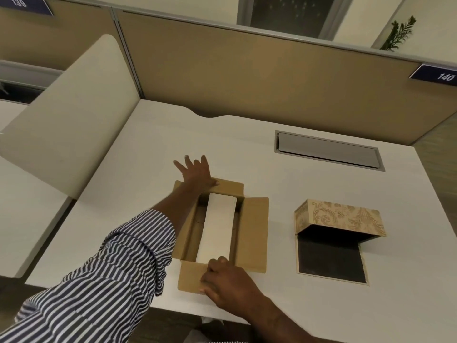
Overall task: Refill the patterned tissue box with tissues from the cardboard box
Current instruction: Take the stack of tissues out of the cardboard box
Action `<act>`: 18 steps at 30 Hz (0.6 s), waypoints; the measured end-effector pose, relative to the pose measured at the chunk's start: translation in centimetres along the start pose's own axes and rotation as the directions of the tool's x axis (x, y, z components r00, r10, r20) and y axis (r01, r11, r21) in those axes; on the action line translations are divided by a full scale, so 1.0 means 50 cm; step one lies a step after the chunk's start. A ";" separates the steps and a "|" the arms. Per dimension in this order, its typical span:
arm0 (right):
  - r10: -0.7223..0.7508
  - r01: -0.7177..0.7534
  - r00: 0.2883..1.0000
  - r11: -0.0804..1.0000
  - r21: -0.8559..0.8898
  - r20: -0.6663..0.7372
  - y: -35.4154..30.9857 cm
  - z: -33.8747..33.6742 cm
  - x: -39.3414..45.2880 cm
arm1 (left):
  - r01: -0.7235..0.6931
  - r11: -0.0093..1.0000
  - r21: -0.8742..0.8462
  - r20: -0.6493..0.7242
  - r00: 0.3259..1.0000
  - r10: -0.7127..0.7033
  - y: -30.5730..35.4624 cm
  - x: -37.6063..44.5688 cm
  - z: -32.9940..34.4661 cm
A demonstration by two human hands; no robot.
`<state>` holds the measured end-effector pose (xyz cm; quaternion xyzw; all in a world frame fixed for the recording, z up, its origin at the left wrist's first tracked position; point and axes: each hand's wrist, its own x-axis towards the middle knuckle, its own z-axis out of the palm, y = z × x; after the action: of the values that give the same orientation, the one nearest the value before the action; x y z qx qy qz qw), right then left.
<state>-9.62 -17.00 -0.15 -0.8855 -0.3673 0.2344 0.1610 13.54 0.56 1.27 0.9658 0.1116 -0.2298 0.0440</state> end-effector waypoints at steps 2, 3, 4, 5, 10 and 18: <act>0.011 -0.010 1.000 1.000 0.008 -0.010 -0.001 0.003 0.011 | 0.011 1.000 -0.002 0.028 1.000 -0.011 0.006 0.008 0.006; 0.014 -0.014 1.000 1.000 0.014 -0.011 -0.001 0.003 0.015 | 0.006 1.000 -0.015 0.036 0.999 -0.006 0.006 0.011 0.007; 0.020 -0.019 1.000 0.999 0.031 -0.011 0.000 0.002 0.018 | -0.008 1.000 -0.025 0.040 0.999 0.009 0.007 0.012 0.007; 0.030 -0.029 1.000 0.998 0.063 -0.006 0.001 0.000 0.019 | -0.029 0.999 -0.031 0.030 0.999 0.030 0.008 0.010 0.004; 0.144 -0.108 0.989 0.890 0.444 -0.047 0.023 -0.053 0.016 | -0.238 0.963 -0.131 -0.365 0.914 0.176 0.008 -0.054 -0.001; 0.121 -0.083 0.965 0.983 0.166 -0.233 0.128 -0.244 0.119 | -0.256 0.881 -0.398 -0.426 0.902 0.069 0.005 -0.318 0.173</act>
<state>4.23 -18.39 5.37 -0.9101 -0.2795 0.1604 0.2606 -4.00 -3.96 0.79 0.9620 0.0845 0.0085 0.2593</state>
